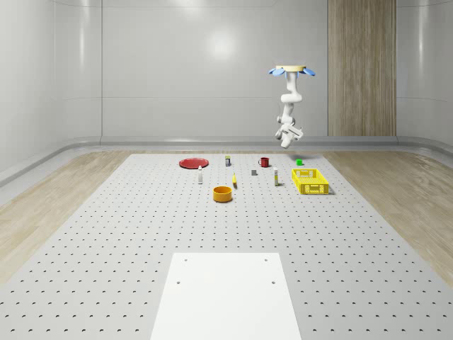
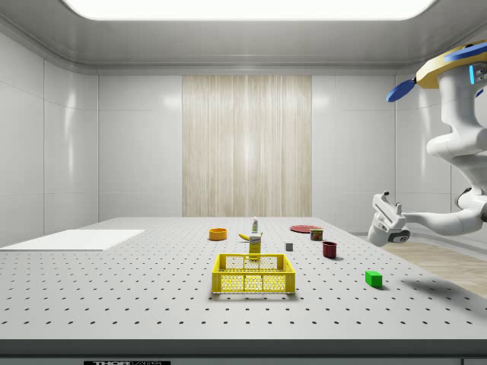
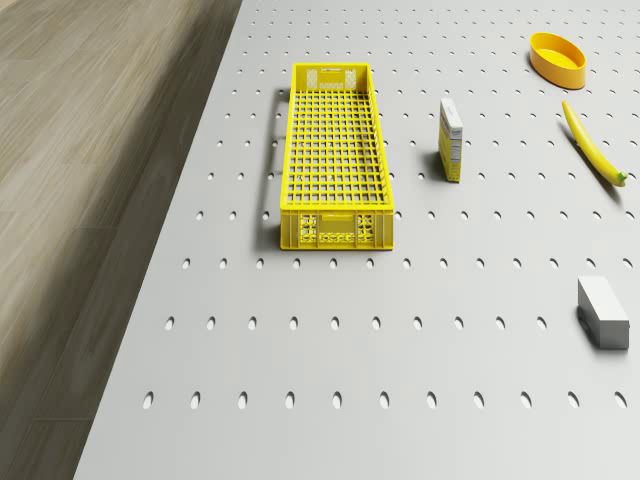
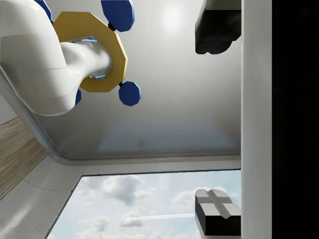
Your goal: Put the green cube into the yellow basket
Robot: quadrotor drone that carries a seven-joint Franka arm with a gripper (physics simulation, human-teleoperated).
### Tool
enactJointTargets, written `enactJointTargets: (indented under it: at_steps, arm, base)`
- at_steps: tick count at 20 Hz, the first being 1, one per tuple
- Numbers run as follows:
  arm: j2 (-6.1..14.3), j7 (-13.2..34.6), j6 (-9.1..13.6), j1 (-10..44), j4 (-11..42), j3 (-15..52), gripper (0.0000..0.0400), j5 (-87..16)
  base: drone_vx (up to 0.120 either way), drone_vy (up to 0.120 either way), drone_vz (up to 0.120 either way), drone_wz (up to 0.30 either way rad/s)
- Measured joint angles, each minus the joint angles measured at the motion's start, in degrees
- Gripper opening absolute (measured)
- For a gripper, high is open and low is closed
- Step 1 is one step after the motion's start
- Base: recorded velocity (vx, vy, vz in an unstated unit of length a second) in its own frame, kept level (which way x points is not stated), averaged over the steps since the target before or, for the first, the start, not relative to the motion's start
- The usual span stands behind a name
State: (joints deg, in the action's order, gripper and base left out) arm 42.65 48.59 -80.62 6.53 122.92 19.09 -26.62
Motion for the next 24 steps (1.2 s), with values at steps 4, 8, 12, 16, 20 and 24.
enactJointTargets:
  at_steps: [4, 8, 12, 16, 20, 24]
  arm:
    - [2.1, 4.2, -1.0, 5.1, 9.3, 13.3, 0.04, -20.8]
    - [5.3, 12.4, -0.6, 13.6, 24.0, 27.6, 0.04, -46.7]
    - [8.5, 22.6, 3.7, 25.5, 35.5, 38.4, 0.04, -68.1]
    - [11.4, 30.6, 8.9, 36.8, 40.6, 45.0, 0.04, -79.8]
    - [13.8, 35.5, 12.2, 44.3, 42.3, 48.8, 0.04, -84.8]
    - [15.8, 38.4, 13.6, 48.6, 42.9, 50.9, 0.04, -86.6]
  base:
    - [0.12, 0.0, -0.12, 0.0]
    - [0.12, 0.0, -0.12, 0.0]
    - [0.12, 0.0, -0.12, 0.0]
    - [0.02, 0.0, -0.12, 0.0]
    - [0.0, 0.0, -0.12, 0.0]
    - [0.0, 0.0, -0.12, 0.0]
